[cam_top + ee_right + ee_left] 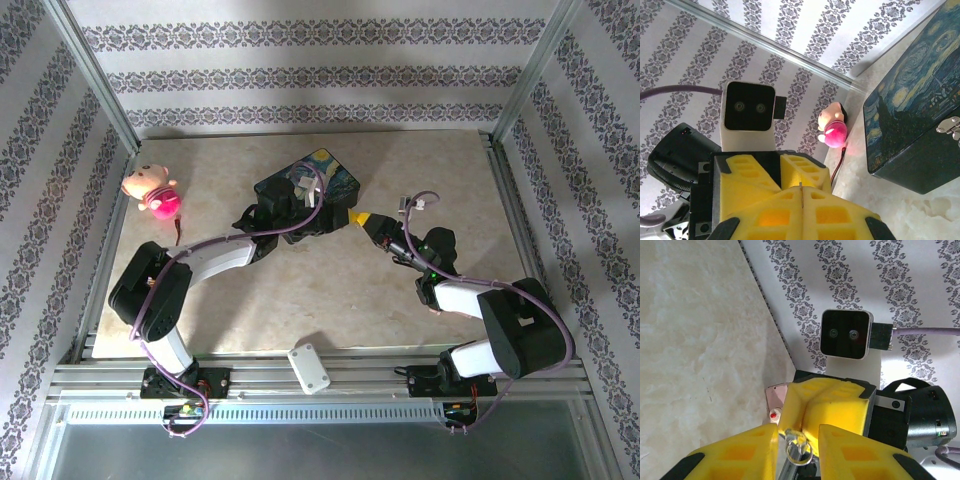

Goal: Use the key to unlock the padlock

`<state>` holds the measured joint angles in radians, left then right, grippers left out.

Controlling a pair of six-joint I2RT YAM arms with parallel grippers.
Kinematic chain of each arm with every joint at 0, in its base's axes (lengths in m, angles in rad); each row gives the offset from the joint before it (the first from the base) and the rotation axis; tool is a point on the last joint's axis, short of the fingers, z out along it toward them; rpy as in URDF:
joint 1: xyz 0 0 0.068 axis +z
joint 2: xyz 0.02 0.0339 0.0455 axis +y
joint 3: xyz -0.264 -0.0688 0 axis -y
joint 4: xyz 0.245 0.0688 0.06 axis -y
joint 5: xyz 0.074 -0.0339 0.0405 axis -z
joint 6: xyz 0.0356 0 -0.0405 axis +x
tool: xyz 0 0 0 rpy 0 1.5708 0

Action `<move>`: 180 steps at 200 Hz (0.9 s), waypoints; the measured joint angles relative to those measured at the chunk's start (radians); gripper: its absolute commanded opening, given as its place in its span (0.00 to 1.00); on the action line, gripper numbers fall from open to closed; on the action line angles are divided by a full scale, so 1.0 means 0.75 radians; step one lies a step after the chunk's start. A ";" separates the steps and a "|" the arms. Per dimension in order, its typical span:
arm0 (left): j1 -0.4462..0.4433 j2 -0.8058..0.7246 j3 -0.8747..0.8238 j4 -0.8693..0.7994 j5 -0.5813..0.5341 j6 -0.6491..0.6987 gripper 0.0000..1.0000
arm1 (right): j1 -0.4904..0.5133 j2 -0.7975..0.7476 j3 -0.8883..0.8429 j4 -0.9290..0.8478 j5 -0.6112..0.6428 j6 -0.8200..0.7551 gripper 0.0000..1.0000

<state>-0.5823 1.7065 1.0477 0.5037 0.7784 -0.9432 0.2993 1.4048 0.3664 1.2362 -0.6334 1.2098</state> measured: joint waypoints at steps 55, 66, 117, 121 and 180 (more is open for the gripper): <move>0.003 0.015 0.000 0.050 0.002 -0.055 0.00 | 0.002 -0.006 0.001 -0.005 0.012 0.001 0.00; 0.004 0.015 0.000 0.057 0.004 -0.066 0.00 | 0.003 -0.008 0.001 -0.007 0.017 0.001 0.00; 0.012 0.014 -0.001 0.068 -0.004 -0.064 0.00 | 0.003 -0.023 -0.001 -0.024 0.019 0.020 0.26; 0.017 0.014 -0.003 0.069 -0.008 -0.064 0.00 | 0.004 -0.026 -0.002 -0.024 0.019 0.021 0.26; 0.029 0.015 -0.008 0.152 -0.032 -0.105 0.00 | 0.007 -0.058 -0.012 -0.040 0.020 0.024 0.21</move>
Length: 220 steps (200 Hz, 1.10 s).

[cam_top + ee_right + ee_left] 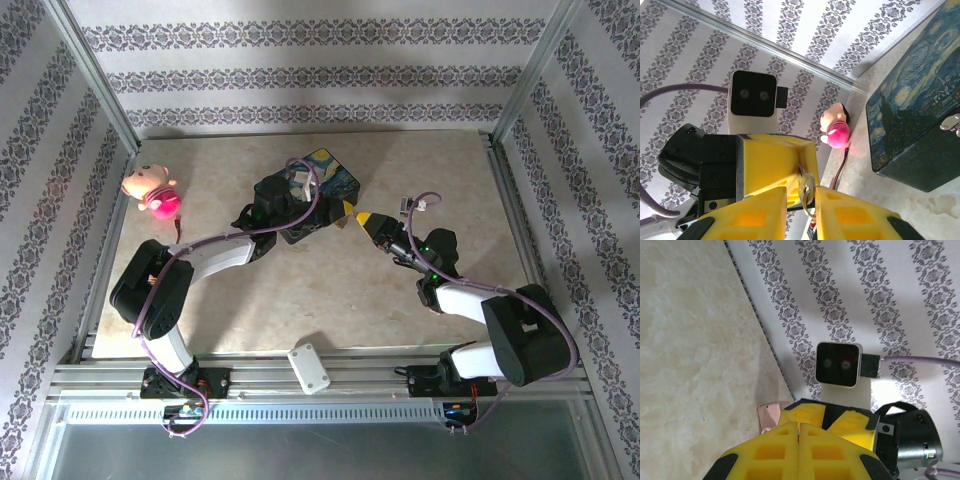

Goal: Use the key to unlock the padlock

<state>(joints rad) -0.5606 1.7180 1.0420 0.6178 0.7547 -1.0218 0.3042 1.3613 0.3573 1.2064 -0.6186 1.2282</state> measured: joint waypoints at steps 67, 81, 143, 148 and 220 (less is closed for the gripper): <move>0.000 0.035 -0.006 0.101 0.001 -0.085 0.00 | 0.002 -0.008 0.000 0.000 0.002 -0.001 0.21; 0.000 0.035 -0.008 0.108 0.001 -0.089 0.00 | 0.002 -0.008 0.001 0.001 0.007 -0.001 0.18; 0.000 0.035 -0.023 0.147 0.002 -0.120 0.00 | 0.026 0.025 0.023 0.008 0.023 0.000 0.18; 0.000 0.035 -0.023 0.148 0.001 -0.121 0.00 | 0.028 0.031 0.026 0.012 0.026 0.000 0.18; 0.001 0.035 -0.034 0.152 0.001 -0.121 0.00 | 0.028 0.057 0.030 0.032 0.039 0.001 0.22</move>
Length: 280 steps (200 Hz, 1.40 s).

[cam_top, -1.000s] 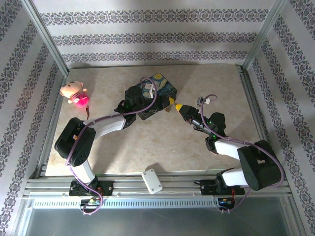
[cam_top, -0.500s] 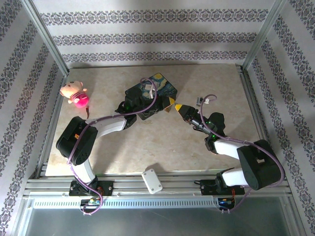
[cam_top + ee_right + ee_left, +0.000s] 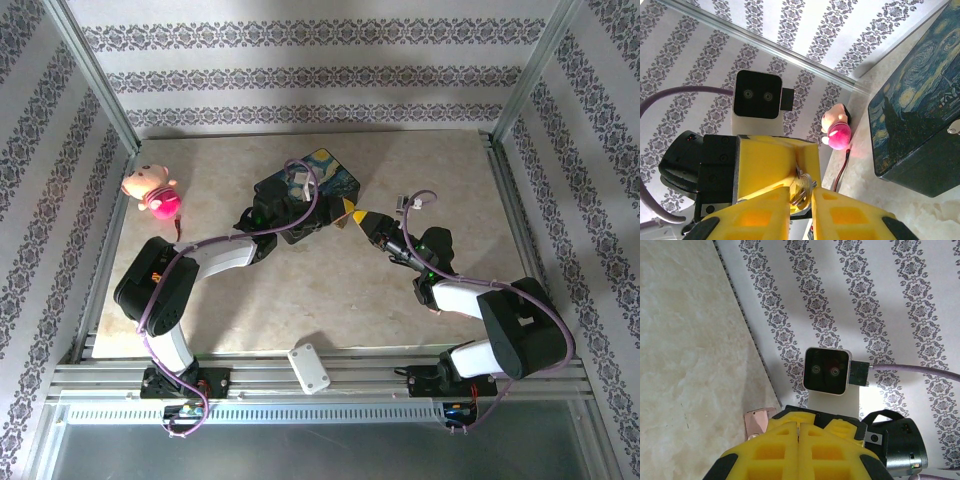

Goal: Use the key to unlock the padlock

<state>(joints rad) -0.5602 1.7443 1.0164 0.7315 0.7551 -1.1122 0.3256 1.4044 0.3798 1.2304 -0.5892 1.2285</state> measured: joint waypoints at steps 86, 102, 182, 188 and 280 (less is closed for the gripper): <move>0.006 0.000 -0.004 0.005 0.001 0.000 0.00 | -0.001 -0.004 -0.004 -0.001 0.037 -0.003 0.00; 0.006 0.000 -0.004 0.005 0.001 0.000 0.00 | -0.001 -0.007 -0.004 -0.002 0.037 -0.005 0.00; 0.033 -0.087 -0.074 -0.094 -0.143 -0.007 0.62 | -0.033 -0.109 -0.109 -0.064 0.042 -0.078 0.00; 0.033 -0.111 -0.083 -0.130 -0.185 0.001 0.62 | -0.041 -0.115 -0.121 -0.070 0.042 -0.083 0.00; -0.153 -0.135 0.080 -0.776 -0.788 0.163 0.63 | -0.094 -0.427 -0.242 -0.386 0.055 -0.307 0.00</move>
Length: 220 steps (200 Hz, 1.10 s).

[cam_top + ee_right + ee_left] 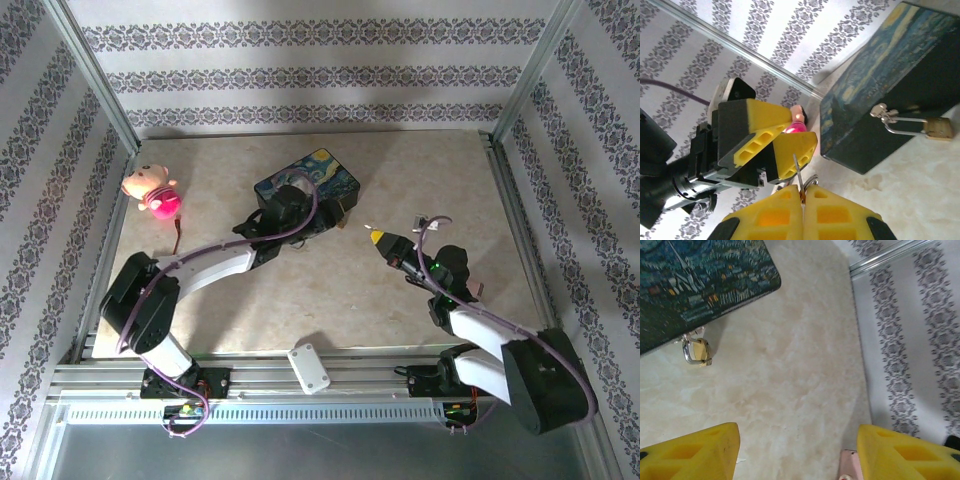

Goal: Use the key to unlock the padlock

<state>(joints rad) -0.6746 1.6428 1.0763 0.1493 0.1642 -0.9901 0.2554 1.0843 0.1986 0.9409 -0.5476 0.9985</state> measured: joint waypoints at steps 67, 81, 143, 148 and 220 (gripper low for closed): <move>-0.135 0.308 0.235 -0.263 -0.382 0.003 0.63 | -0.048 -0.523 -0.048 -0.615 0.154 -0.178 0.00; -0.144 0.384 0.296 -0.304 -0.450 0.004 0.64 | -0.060 -0.631 -0.054 -0.724 0.194 -0.199 0.00; -0.158 0.644 0.591 -0.489 -0.618 0.005 0.66 | -0.103 -0.705 -0.067 -0.958 0.220 -0.241 0.00; -0.158 0.656 0.607 -0.502 -0.633 0.005 0.66 | -0.103 -0.688 -0.067 -0.960 0.218 -0.246 0.00; -0.123 0.711 0.649 -0.649 -0.727 0.004 0.59 | -0.111 -0.522 -0.055 -0.954 0.181 -0.265 0.00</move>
<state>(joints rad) -0.7666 2.1757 1.5631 -0.3374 -0.3813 -0.9871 0.1719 0.6926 0.1574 0.2253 -0.4122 0.7998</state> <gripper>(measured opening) 0.607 0.041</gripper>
